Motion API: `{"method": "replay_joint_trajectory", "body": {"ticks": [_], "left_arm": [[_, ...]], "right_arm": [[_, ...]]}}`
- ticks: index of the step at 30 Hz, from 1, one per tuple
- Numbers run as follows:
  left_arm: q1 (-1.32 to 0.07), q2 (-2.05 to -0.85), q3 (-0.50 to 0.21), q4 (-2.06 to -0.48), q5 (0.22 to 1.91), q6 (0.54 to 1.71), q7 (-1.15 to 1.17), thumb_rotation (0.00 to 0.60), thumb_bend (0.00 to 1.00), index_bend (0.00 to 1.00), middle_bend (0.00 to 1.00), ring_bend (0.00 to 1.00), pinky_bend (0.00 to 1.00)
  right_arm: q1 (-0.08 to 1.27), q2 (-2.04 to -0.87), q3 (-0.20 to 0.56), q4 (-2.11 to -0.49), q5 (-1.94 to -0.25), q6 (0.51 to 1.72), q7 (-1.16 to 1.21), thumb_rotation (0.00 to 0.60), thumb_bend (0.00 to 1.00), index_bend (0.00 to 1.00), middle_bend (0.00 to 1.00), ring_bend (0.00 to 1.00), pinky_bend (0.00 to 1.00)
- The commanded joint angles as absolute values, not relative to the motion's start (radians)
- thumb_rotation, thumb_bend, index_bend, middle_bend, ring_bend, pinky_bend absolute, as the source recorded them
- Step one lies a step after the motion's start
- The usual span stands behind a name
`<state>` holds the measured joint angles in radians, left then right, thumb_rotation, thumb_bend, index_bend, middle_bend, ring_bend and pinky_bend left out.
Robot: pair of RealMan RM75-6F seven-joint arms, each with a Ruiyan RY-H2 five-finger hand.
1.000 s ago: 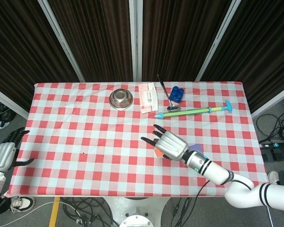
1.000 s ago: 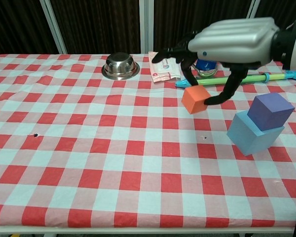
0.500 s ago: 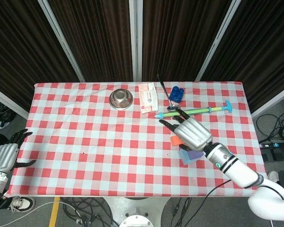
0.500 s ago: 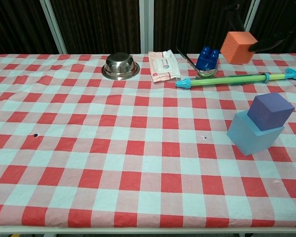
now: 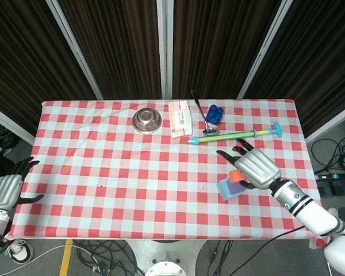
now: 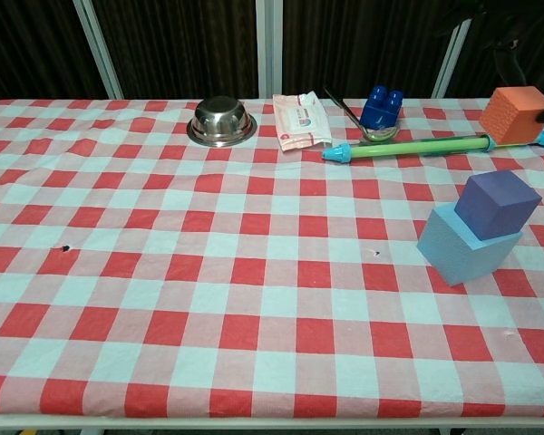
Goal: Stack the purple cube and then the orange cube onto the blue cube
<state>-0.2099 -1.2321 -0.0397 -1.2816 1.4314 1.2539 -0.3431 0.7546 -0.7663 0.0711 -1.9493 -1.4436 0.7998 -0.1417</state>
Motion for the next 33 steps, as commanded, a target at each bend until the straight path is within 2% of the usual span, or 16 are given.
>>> {"method": "replay_joint_trajectory", "body": {"ticks": [1,10,23,33], "left_arm": [[-0.209,-1.231,-0.042,-1.280,1.428,1.254,-0.347,0.600,0.09,0.22,0.19,0.12,0.28],[-0.210,-1.234,-0.042,-1.280,1.430,1.256,-0.338,0.600,0.09,0.22,0.19,0.12,0.28],[-0.213,-1.246,-0.041,-1.267,1.424,1.248,-0.314,0.600,0.09,0.22,0.19,0.12,0.28],[-0.215,-1.253,-0.043,-1.257,1.416,1.238,-0.311,0.600,0.09,0.22,0.19,0.12,0.28]], "right_arm": [[0.732,-0.750,0.052,-1.924,-1.485,0.802,-0.106,0.600,0.17,0.00,0.51,0.17,0.04],[0.717,-0.769,0.026,-1.854,-1.587,0.797,-0.022,0.600,0.17,0.00,0.51,0.17,0.04],[0.725,-0.855,-0.004,-1.690,-1.760,0.873,0.083,0.600,0.17,0.00,0.50,0.17,0.08],[0.737,-0.903,-0.026,-1.621,-1.805,0.899,0.147,0.600,0.17,0.00,0.50,0.17,0.09]]}}
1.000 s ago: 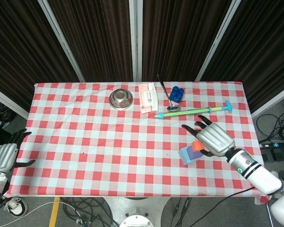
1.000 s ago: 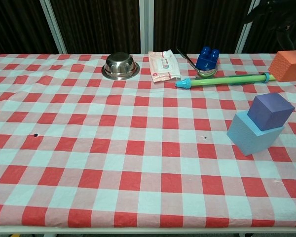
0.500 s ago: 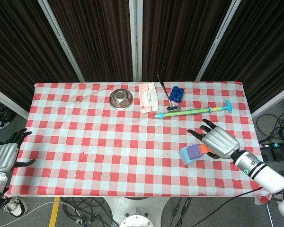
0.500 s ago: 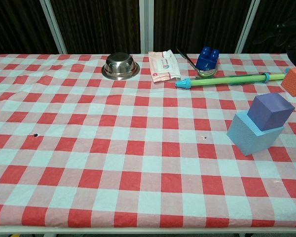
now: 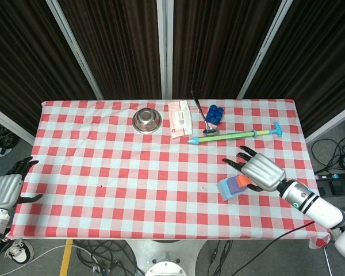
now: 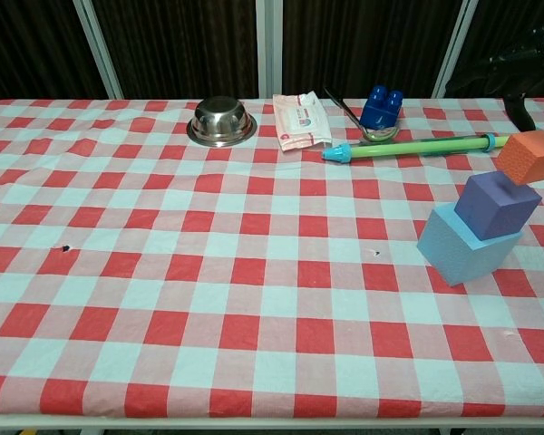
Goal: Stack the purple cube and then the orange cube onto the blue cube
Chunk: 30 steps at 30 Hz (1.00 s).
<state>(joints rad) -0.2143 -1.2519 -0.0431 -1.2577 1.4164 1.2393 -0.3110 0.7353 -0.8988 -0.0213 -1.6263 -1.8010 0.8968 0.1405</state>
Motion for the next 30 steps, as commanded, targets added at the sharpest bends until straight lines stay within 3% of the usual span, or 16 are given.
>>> {"method": "replay_joint_trajectory", "body": {"ticks": [1,30], "left_arm": [[-0.215,-1.253,-0.043,-1.257,1.416,1.238,-0.311,0.600,0.09,0.22,0.19,0.12,0.28],[-0.213,-1.247,-0.045,-1.259,1.422,1.247,-0.329,0.600,0.09,0.22,0.19,0.12,0.28]], "right_arm": [[0.738,-0.905,-0.027,-1.618,-1.806,0.901,0.149,0.600,0.17,0.00,0.50,0.17,0.09],[0.746,-0.936,-0.037,-1.626,-1.757,0.874,0.096,0.600,0.17,0.00,0.50,0.17,0.09]]}}
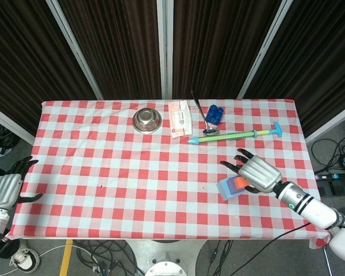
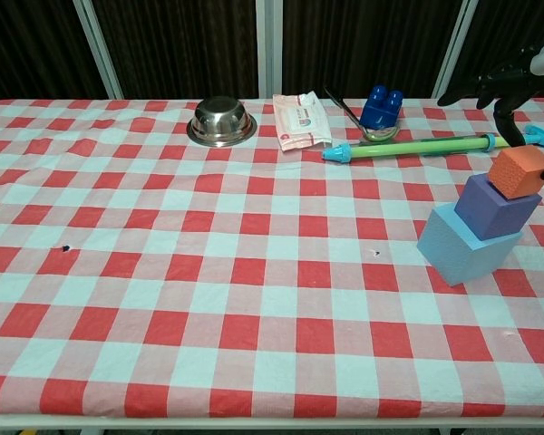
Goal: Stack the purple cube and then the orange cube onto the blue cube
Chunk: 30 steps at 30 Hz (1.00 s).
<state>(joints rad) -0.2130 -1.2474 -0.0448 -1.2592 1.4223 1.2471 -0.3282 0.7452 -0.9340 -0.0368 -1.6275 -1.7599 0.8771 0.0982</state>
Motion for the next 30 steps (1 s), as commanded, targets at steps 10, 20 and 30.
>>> {"method": "replay_joint_trajectory", "body": {"ticks": [10,20,30], "left_arm": [[-0.215,-1.251,-0.043,-1.252,1.422,1.240,-0.334,0.600,0.09,0.22,0.19,0.12,0.28],[-0.213,-1.251,-0.045,-1.247,1.420,1.241,-0.339,0.600,0.09,0.22,0.19,0.12,0.28],[-0.213,-1.249,-0.045,-1.249,1.421,1.242,-0.342,0.600,0.09,0.22,0.19,0.12,0.28]], "right_arm": [[0.747,-0.951,-0.035,-1.612,-1.742,0.876,0.099,0.600,0.17,0.00,0.50,0.17,0.09],[0.754,-0.960,-0.038,-1.605,-1.742,0.874,0.103,0.600,0.17,0.00,0.50,0.17,0.09],[0.763,-0.951,-0.046,-1.613,-1.745,0.859,0.105,0.600,0.07,0.00,0.43,0.16,0.09]]}}
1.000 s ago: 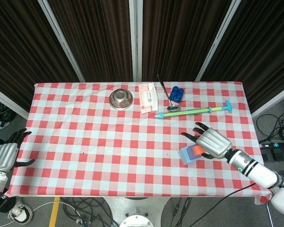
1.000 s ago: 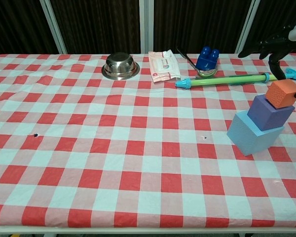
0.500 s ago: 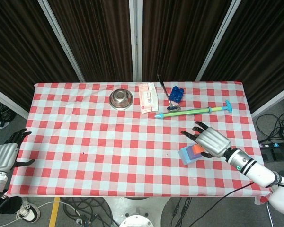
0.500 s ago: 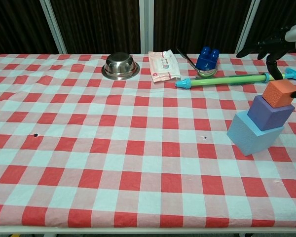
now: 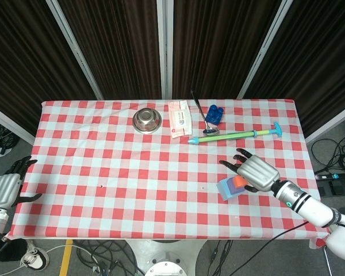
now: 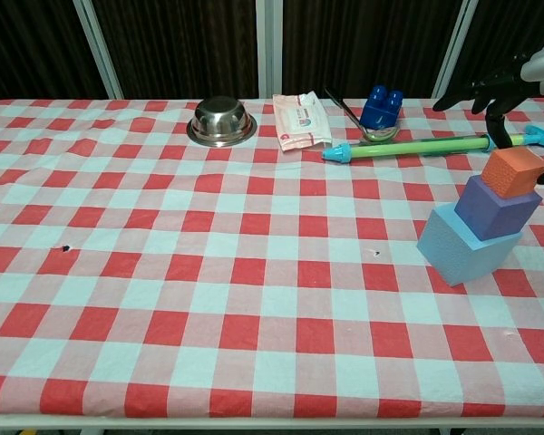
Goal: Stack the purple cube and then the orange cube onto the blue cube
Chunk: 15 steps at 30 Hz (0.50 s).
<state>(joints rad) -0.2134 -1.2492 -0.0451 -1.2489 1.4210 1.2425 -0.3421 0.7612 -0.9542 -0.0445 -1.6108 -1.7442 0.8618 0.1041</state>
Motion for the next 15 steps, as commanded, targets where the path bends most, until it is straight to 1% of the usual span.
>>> {"method": "replay_joint_trajectory", "body": {"ticks": [1,4,7,10,12,15], "left_arm": [[-0.213,-1.249,-0.045,-1.249,1.421,1.242,-0.342,0.600,0.09,0.22,0.19,0.12,0.28],[-0.214,-1.249,-0.044,-1.249,1.423,1.243,-0.340,0.600,0.09,0.22,0.19,0.12,0.28],[-0.213,-1.249,-0.045,-1.249,1.422,1.245,-0.340,0.600,0.09,0.22,0.19,0.12,0.28],[-0.212,-1.246,-0.046,-1.253,1.424,1.251,-0.336,0.600,0.09,0.22,0.19,0.12,0.28],[-0.210,-1.244,-0.047,-1.260,1.428,1.260,-0.333,0.600,0.09,0.22,0.19,0.12,0.28],[-0.209,-1.239,-0.045,-1.272,1.439,1.272,-0.329,0.600,0.09,0.22,0.19,0.12,0.28]], "right_arm": [[0.765,-0.949,-0.046,-1.614,-1.745,0.857,0.107,0.600,0.05,0.00,0.42,0.16,0.09],[0.768,-0.940,-0.045,-1.624,-1.745,0.857,0.114,0.600,0.01,0.00,0.39,0.13,0.09],[0.767,-0.923,-0.037,-1.637,-1.746,0.878,0.121,0.600,0.00,0.00,0.35,0.11,0.09],[0.746,-0.890,-0.019,-1.661,-1.744,0.946,0.127,0.600,0.00,0.00,0.32,0.09,0.07],[0.712,-0.860,-0.002,-1.676,-1.728,1.018,0.117,0.600,0.00,0.00,0.31,0.08,0.07],[0.620,-0.839,0.035,-1.691,-1.635,1.151,0.038,0.600,0.00,0.00,0.29,0.08,0.06]]}}
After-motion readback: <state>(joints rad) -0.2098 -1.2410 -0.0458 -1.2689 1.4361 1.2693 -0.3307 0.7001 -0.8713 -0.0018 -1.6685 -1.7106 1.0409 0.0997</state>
